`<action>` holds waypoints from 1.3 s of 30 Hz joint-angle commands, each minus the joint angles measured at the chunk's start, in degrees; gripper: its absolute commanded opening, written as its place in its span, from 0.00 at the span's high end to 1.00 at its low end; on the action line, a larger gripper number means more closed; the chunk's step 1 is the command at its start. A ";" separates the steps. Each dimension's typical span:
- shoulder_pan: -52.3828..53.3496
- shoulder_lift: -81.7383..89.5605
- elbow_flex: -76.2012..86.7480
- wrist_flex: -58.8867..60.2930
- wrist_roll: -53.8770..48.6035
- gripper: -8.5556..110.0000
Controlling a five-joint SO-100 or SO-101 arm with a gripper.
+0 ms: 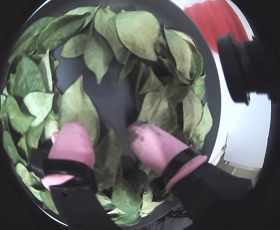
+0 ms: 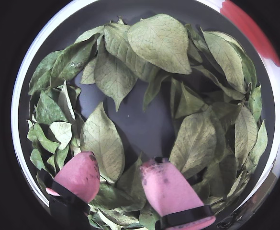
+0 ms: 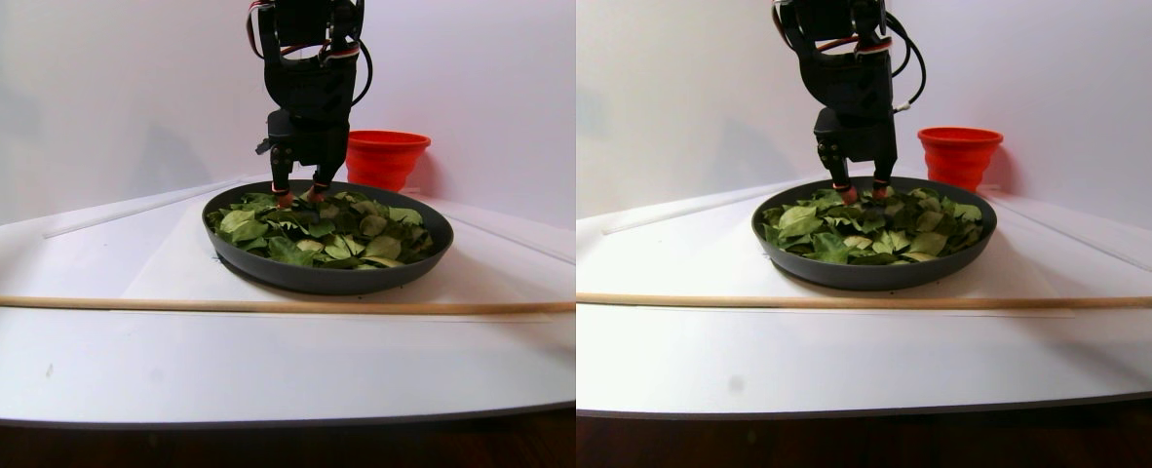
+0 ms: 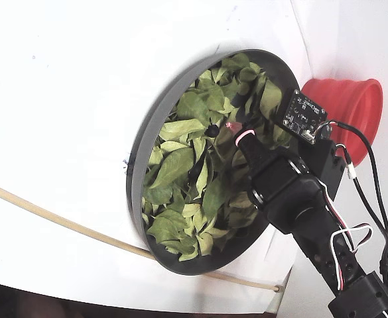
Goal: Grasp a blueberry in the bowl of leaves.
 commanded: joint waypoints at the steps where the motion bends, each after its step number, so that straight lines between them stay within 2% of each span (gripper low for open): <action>1: -0.62 3.69 -3.34 -0.97 -1.05 0.79; 39: -1.49 7.82 -1.85 0.44 -0.70 0.79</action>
